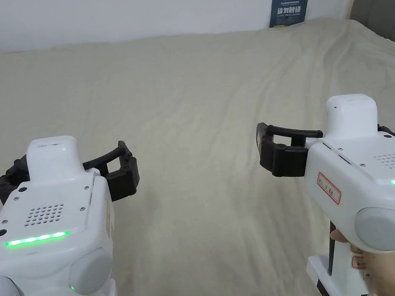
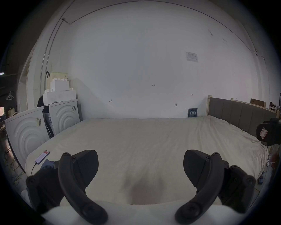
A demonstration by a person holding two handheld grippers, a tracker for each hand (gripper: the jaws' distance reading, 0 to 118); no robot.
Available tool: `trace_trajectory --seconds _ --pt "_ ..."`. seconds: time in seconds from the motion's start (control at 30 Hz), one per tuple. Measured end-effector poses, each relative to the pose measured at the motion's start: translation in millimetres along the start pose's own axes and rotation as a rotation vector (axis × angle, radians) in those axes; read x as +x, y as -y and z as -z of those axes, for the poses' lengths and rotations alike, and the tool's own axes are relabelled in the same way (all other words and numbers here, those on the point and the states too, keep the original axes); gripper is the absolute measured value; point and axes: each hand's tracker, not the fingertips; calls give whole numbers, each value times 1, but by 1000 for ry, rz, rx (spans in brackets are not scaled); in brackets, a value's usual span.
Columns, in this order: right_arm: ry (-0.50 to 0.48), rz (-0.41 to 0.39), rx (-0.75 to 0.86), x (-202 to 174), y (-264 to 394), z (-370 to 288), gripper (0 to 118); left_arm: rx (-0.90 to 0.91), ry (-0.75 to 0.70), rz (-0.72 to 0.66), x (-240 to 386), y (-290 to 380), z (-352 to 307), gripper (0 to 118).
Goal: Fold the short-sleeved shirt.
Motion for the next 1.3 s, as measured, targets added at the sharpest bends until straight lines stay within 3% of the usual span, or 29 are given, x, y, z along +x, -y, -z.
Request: trace_trajectory --seconds 1.3 --pt "0 17 -1 -1 1 -2 118 7 13 25 5 -5 -6 118"
